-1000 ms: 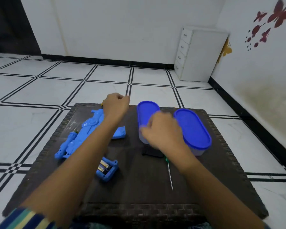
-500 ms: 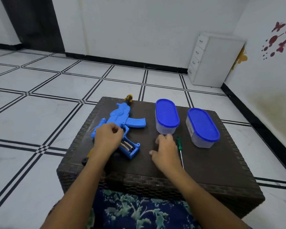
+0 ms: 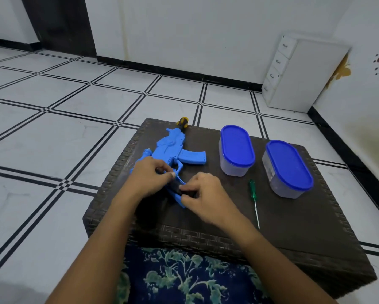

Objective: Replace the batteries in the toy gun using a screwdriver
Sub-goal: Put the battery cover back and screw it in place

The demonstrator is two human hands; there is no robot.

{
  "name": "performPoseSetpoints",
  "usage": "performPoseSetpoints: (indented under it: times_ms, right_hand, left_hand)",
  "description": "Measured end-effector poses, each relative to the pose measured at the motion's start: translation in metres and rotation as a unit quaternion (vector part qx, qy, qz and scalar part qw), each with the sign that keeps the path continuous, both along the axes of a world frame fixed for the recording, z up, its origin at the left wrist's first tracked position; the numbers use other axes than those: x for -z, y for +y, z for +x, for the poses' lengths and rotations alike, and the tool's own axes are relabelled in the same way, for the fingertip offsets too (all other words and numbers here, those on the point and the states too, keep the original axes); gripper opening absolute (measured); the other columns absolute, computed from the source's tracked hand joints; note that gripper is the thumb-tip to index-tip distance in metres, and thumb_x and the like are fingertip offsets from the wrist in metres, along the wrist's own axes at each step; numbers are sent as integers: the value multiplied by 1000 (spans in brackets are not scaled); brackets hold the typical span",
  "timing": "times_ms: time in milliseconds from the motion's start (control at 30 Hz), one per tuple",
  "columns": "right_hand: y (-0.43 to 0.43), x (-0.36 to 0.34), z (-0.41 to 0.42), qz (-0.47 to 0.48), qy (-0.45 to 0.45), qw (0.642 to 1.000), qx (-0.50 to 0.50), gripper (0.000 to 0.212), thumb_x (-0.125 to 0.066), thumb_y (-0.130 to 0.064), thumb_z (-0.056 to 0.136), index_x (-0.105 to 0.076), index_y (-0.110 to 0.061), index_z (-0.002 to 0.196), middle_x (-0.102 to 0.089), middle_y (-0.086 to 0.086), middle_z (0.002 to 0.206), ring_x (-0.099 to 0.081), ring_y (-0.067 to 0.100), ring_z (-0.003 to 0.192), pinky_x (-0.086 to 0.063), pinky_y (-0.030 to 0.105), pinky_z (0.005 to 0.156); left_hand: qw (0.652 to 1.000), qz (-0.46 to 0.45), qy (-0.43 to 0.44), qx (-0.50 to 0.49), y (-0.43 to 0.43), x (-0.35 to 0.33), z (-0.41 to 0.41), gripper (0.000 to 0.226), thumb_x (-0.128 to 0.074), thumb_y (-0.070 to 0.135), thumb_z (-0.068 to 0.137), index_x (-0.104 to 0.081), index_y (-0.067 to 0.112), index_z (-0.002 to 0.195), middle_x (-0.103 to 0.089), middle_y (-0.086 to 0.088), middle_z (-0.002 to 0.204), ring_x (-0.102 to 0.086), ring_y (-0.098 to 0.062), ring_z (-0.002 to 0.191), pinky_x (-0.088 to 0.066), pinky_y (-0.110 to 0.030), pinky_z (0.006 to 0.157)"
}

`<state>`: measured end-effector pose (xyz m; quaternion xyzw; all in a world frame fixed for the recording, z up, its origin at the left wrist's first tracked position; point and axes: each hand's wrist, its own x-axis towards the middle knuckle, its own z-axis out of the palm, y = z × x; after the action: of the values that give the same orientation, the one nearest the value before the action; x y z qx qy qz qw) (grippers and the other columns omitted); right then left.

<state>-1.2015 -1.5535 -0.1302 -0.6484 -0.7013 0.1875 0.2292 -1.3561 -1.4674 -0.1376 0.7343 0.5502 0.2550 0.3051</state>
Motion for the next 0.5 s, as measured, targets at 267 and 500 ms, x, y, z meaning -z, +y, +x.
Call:
performPoseSetpoints:
  times_ms: [267, 500]
  right_hand:
    - [11, 9, -6, -36, -64, 997, 27, 21, -64, -19, 92, -74, -23, 110, -59, 8, 101, -45, 28, 105, -41, 34, 95]
    - [10, 5, 15, -33, -37, 999, -23, 42, -77, -25, 83, -68, -21, 124, -54, -2, 100, -48, 15, 98, -43, 35, 84]
  left_hand:
    - [999, -25, 20, 10, -3, -1, 2, 39, -87, 25, 66, -72, 20, 102, -53, 0, 102, -47, -3, 74, -36, -17, 66]
    - [999, -38, 13, -2, -4, -1, 4, 37, -87, 27, 66, -73, 21, 99, -52, 6, 90, -48, -3, 73, -34, -15, 60]
